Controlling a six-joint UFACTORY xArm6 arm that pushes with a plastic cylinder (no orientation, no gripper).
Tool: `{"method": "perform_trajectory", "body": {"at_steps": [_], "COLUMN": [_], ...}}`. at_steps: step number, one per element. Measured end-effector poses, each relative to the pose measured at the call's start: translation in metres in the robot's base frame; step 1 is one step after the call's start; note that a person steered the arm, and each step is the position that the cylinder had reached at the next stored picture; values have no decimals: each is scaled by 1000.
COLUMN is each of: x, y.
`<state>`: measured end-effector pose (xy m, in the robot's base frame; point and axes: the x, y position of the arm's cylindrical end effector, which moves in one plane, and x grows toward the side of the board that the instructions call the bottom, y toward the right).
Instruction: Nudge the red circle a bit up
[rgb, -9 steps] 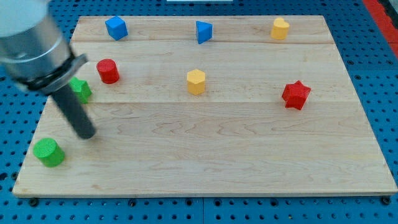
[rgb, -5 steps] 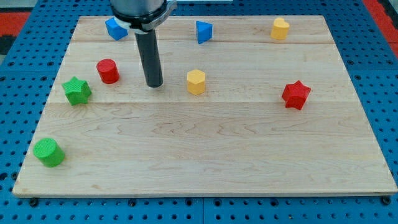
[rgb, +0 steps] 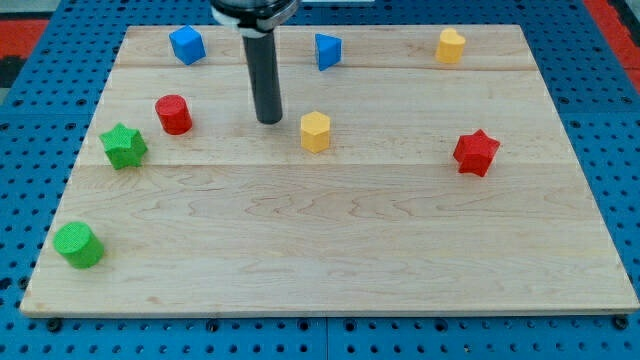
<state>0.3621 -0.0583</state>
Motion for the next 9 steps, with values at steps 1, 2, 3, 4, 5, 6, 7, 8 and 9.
{"method": "perform_trajectory", "body": {"at_steps": [1, 2, 3, 4, 5, 6, 7, 8, 9], "x": [-2, -3, -4, -2, -29, -35, -30, -21, 8], "y": [12, 28, 45, 43, -6, -84, -157, -174, -170]}}
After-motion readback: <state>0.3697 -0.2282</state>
